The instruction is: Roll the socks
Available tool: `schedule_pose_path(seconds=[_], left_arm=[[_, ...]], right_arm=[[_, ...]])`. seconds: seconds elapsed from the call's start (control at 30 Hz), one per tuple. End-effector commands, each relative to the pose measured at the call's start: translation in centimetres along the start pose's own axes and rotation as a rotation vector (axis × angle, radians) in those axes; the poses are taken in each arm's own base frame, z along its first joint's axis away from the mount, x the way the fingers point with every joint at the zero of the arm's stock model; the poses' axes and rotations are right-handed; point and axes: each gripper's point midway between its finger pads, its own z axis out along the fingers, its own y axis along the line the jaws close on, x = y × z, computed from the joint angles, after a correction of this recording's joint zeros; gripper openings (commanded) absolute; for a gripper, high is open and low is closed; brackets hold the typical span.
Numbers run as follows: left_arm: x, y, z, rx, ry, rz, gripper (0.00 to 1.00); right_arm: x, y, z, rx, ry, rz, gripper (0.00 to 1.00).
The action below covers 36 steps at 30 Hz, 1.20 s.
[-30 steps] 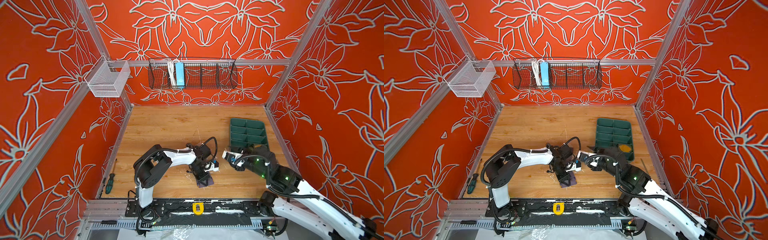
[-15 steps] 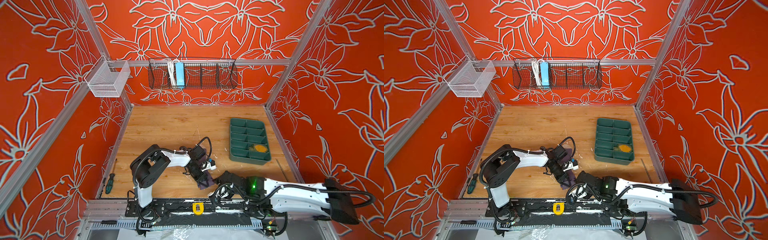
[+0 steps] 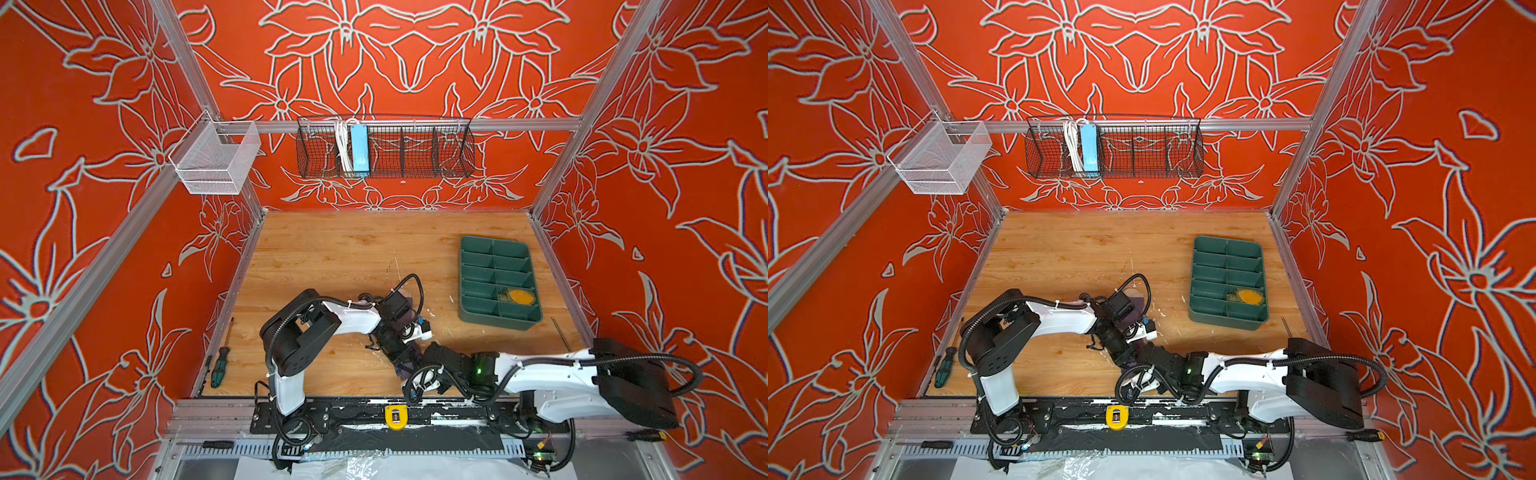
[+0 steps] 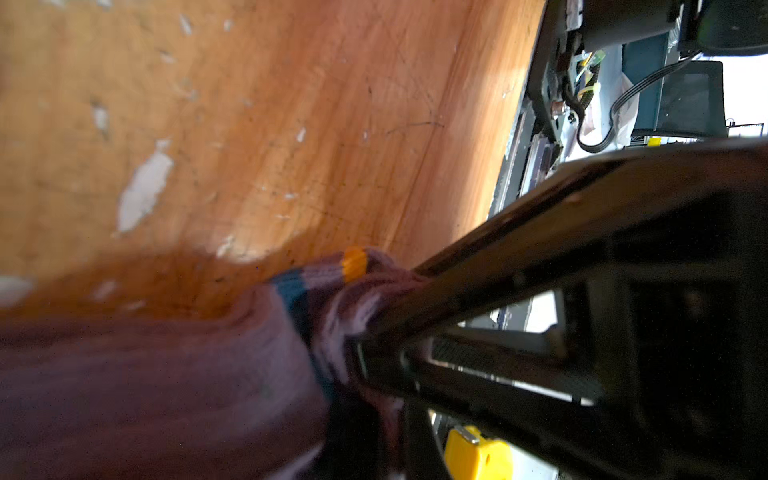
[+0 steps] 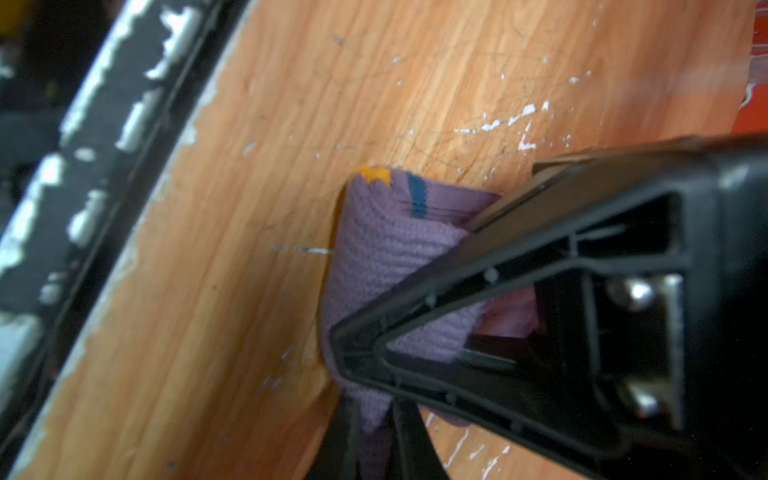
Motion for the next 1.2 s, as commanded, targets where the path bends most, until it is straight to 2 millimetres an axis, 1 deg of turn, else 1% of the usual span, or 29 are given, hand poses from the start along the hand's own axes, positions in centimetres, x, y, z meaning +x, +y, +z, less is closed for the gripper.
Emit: schedule_pose_path(seconds=[0.0,0.03,0.13,0.17,0.23,0.27,0.37,0.43,0.47,0.57,0.6,0.63,0.67,0.7,0.73,0.8,0.83,0.9,0.93,1.0,1.03,1.13,1.17], left_arm=[[1.6,2.1,0.4,-0.109,0.041,-0.003,0.16],[1.4,2.1,0.2,-0.12,0.033,0.005,0.23],[0.4,2.1,-0.9,-0.178,-0.009,0.053,0.58],[0.1,2.1,-1.3,-0.202,-0.03,0.075,0.65],[-0.8,2.0,-2.7,-0.274,-0.08,0.138,0.73],[-1.1,2.0,-3.4,-0.306,-0.097,0.171,0.75],[-2.7,2.0,-6.8,-0.468,-0.203,0.258,0.82],[-3.9,2.0,-10.0,-0.599,-0.309,0.318,0.87],[-4.3,2.0,-11.5,-0.664,-0.353,0.34,0.88],[-5.4,1.5,-17.9,-0.92,-0.535,0.427,0.94],[-5.5,1.1,-20.5,-1.014,-0.602,0.452,0.96],[-5.5,0.6,-23.2,-1.111,-0.665,0.477,0.98],[-5.3,0.1,-25.5,-1.19,-0.716,0.495,1.0],[-4.9,-1.1,-28.5,-1.276,-0.784,0.515,0.98],[-4.4,-1.9,-30.8,-1.342,-0.821,0.534,0.98],[-3.3,-3.8,-34.1,-1.428,-0.873,0.578,0.98],[-2.8,-4.9,-35.3,-1.453,-0.882,0.616,0.98],[-2.0,-7.2,-36.5,-1.477,-0.874,0.714,0.98],[-1.5,-8.3,-36.5,-1.471,-0.853,0.775,0.98],[-0.7,-10.5,-35.9,-1.437,-0.801,0.92,0.98],[-0.2,-11.5,-35.5,-1.414,-0.779,0.986,0.99],[0.9,-13.4,-34.2,-1.368,-0.713,1.158,0.99],[1.1,-13.5,-33.6,-1.359,-0.688,1.206,0.99]], right_arm=[[0.3,1.3,0.5,-0.053,0.014,-0.012,0.03],[0.2,1.3,0.5,-0.064,0.014,-0.009,0.0],[0.2,1.8,0.4,-0.101,0.021,0.0,0.0],[0.2,2.1,0.3,-0.117,0.024,0.0,0.0],[0.3,2.4,0.2,-0.143,0.033,0.017,0.0],[0.3,2.5,0.1,-0.153,0.034,0.021,0.0],[0.4,2.7,-0.2,-0.186,0.05,0.046,0.0],[0.3,3.0,-0.5,-0.232,0.052,0.078,0.0],[0.3,3.1,-0.6,-0.255,0.056,0.099,0.0],[0.1,3.0,-1.2,-0.327,0.069,0.167,0.0],[-0.1,2.8,-1.4,-0.347,0.069,0.192,0.0],[-0.3,2.7,-1.6,-0.375,0.068,0.225,0.0],[-0.5,2.7,-1.8,-0.407,0.067,0.252,0.0],[-0.7,2.4,-2.0,-0.435,0.065,0.296,0.0],[-0.9,2.1,-2.1,-0.47,0.068,0.343,0.0],[-1.2,1.4,-2.2,-0.53,0.081,0.427,0.0],[-1.2,1.3,-2.1,-0.573,0.092,0.473,0.0],[-1.3,0.4,-1.6,-0.618,0.111,0.57,0.0],[-1.5,0.0,-1.3,-0.652,0.115,0.614,0.0],[-1.8,-0.9,-0.8,-0.692,0.114,0.691,0.0],[-2.3,-1.2,-0.8,-0.74,0.095,0.736,0.0],[-3.1,-2.7,-0.7,-0.844,0.07,0.866,0.0],[-3.3,-2.9,-0.7,-0.875,0.066,0.893,0.0]])
